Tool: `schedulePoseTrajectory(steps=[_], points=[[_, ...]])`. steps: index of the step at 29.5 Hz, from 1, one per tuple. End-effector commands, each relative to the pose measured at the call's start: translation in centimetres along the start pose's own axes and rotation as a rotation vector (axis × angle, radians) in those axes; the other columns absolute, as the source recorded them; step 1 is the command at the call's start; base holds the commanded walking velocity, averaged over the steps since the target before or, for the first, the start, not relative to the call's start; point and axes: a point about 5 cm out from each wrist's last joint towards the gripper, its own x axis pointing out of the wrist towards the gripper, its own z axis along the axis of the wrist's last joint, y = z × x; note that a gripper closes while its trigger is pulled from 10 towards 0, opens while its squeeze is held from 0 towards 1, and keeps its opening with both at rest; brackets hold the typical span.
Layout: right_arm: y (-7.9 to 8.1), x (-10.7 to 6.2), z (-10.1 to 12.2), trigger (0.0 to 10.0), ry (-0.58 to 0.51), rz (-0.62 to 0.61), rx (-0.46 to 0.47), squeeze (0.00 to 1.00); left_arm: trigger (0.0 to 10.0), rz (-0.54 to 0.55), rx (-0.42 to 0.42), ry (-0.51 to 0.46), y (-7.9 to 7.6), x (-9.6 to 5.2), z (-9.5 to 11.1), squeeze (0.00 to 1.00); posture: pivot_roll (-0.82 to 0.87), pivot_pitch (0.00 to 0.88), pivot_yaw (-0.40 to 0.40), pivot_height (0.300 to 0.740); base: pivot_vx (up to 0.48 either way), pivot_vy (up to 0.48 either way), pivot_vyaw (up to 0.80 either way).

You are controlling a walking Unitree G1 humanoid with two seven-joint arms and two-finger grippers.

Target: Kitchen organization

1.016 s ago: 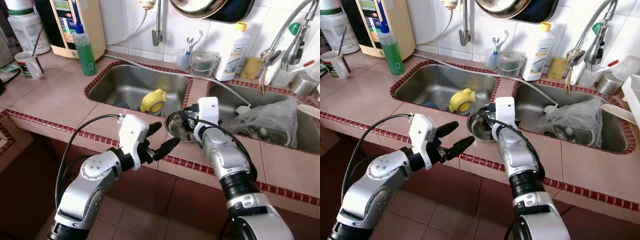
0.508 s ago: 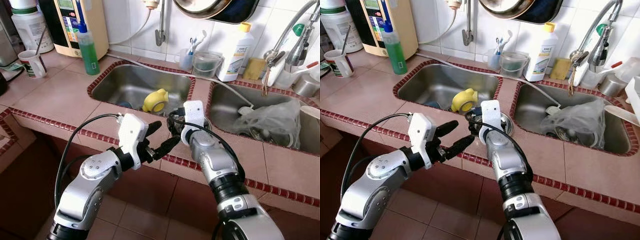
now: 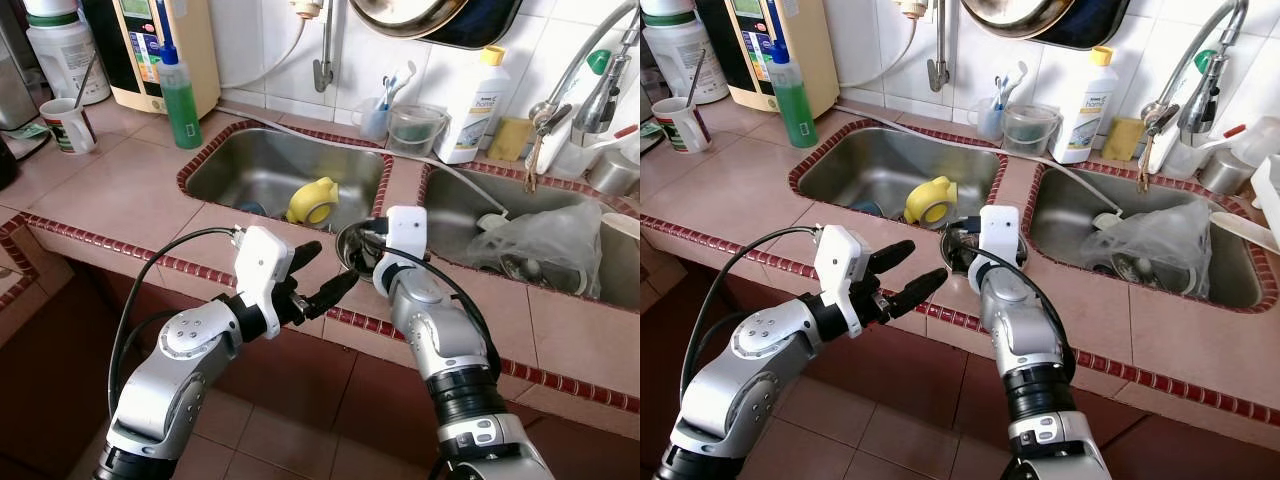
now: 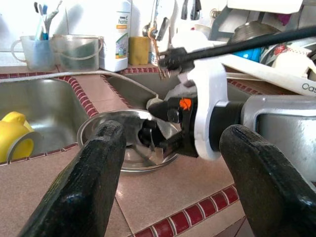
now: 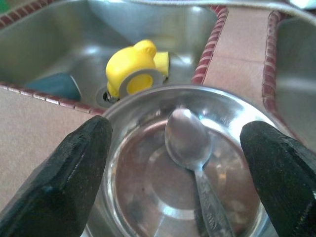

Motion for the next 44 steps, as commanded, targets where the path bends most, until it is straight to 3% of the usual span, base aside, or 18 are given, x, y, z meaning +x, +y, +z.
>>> schedulePoseTrajectory(steps=[1,5,6,7,8,11,12,30,31,35,36,41,44], points=[[-0.5,-0.3,0.0,10.0,0.022,-0.017,0.017,0.0,10.0,-0.001,0.012,-0.007,0.0,0.0,0.4,0.0,0.1,0.0,-0.07,0.74,0.0,0.0,0.0],[-0.5,-0.5,-0.4,10.0,0.06,-0.015,0.042,0.0,10.0,-0.001,0.014,-0.007,0.0,0.1,0.4,0.0,0.1,0.0,-0.073,0.74,0.0,0.0,0.0],[-0.6,-0.5,-0.5,8.9,0.073,-0.015,0.053,0.0,10.0,-0.001,0.014,-0.007,0.0,0.1,0.4,0.0,0.1,0.0,-0.076,0.74,0.0,0.0,0.0],[-0.6,-0.5,-0.6,8.9,0.078,-0.016,0.053,0.0,10.0,-0.001,0.013,-0.008,0.0,0.1,0.4,0.0,0.1,0.0,-0.077,0.74,0.0,0.0,0.0],[-0.6,-0.5,-0.6,4.9,0.083,-0.019,0.058,0.0,10.0,-0.001,0.013,-0.008,0.0,0.1,0.4,0.0,0.1,0.0,-0.077,0.74,0.0,0.0,0.0],[-0.7,-0.5,-0.7,4.5,0.101,-0.022,0.073,0.0,10.0,-0.001,0.01,-0.01,-0.1,0.1,0.3,0.0,0.1,0.0,-0.078,0.74,0.0,0.0,0.0],[-0.8,-0.4,-0.7,0.0,0.122,-0.021,0.096,0.0,10.0,-0.001,0.009,-0.011,-0.1,0.1,0.3,0.0,0.1,0.0,-0.08,0.74,0.0,0.0,0.0],[-1.6,0.4,0.5,0.0,0.175,-0.055,0.201,0.0,10.0,0.008,0.005,-0.013,0.0,0.0,0.4,0.0,0.1,0.0,-0.081,0.74,0.0,0.0,0.0],[-1.7,0.4,0.6,0.6,0.18,-0.056,0.207,0.0,10.0,0.008,0.006,-0.012,0.0,0.0,0.4,0.0,0.1,0.0,-0.081,0.74,0.0,0.0,0.0],[-1.8,0.5,0.5,7.0,0.213,-0.057,0.233,0.0,10.0,0.007,0.008,-0.011,0.1,-0.1,0.5,0.0,0.1,0.0,-0.08,0.74,0.0,0.0,0.0],[-1.8,0.5,0.5,7.7,0.219,-0.058,0.238,0.0,10.0,0.008,0.008,-0.011,0.1,-0.1,0.5,0.0,0.1,0.0,-0.08,0.74,0.0,0.0,0.0],[-2.3,0.6,-0.1,8.8,0.259,-0.07,0.25,0.0,10.0,0.004,0.007,-0.01,0.0,-0.1,0.5,0.0,0.1,0.0,-0.081,0.74,0.0,0.0,0.0],[-2.5,0.6,-0.3,8.7,0.279,-0.073,0.271,0.0,10.0,-0.009,0.005,-0.009,-0.3,-0.2,0.5,0.0,0.1,0.0,-0.08,0.74,0.0,0.0,0.0]])
